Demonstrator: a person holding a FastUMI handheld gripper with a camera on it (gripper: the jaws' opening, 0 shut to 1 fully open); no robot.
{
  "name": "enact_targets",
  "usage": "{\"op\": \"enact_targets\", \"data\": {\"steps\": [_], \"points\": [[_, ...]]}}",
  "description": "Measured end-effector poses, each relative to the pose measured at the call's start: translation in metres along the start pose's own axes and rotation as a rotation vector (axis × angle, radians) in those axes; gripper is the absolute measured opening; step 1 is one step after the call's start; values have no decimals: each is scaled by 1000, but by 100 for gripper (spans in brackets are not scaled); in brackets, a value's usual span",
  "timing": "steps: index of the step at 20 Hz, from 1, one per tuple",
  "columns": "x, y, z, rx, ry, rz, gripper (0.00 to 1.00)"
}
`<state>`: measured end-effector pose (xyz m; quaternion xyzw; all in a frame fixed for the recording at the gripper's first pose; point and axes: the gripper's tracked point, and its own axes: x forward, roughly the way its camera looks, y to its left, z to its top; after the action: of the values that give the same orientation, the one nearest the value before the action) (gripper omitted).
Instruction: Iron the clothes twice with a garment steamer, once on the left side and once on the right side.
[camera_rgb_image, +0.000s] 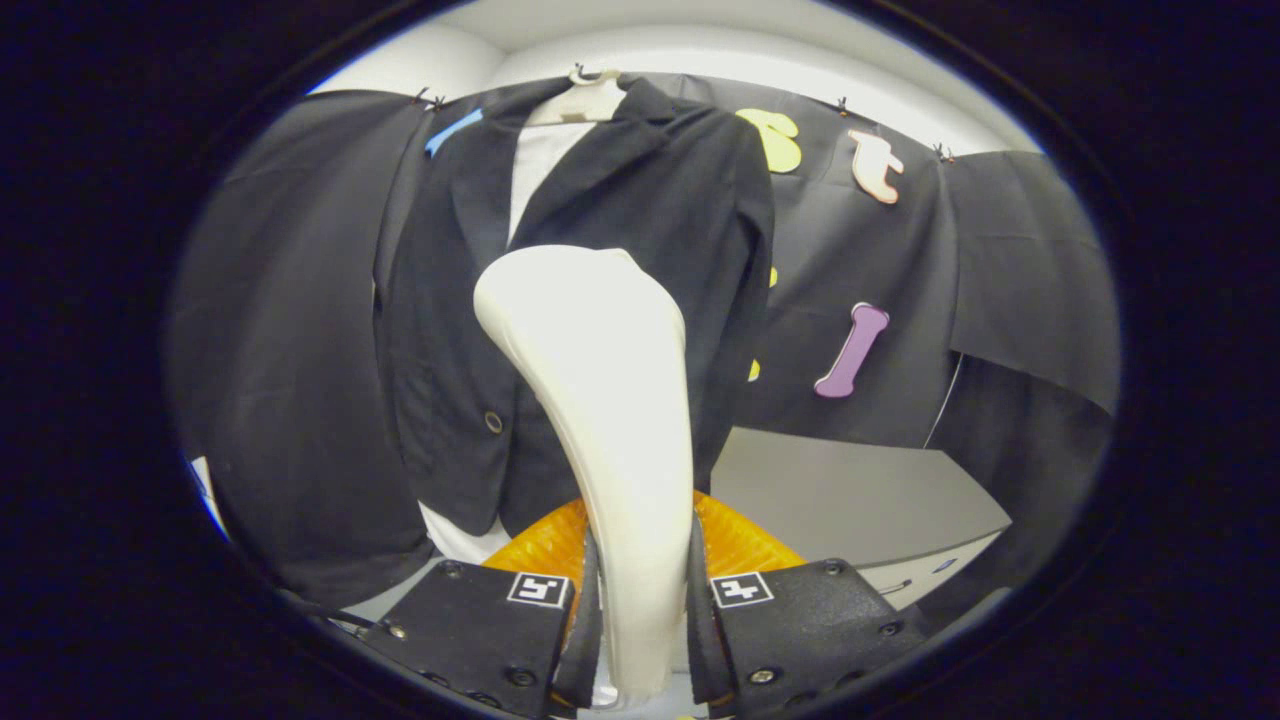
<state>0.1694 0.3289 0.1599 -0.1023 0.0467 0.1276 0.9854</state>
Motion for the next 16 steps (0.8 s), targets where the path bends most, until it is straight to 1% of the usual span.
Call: {"op": "enact_targets", "data": {"steps": [5,9,12,16], "points": [[-18,0,78,27,-104,-15,38],[-32,11,132,40,-173,-26,38],[-38,32,181,24,-228,-32,38],[-39,66,232,-12,-281,-51,38]]}}
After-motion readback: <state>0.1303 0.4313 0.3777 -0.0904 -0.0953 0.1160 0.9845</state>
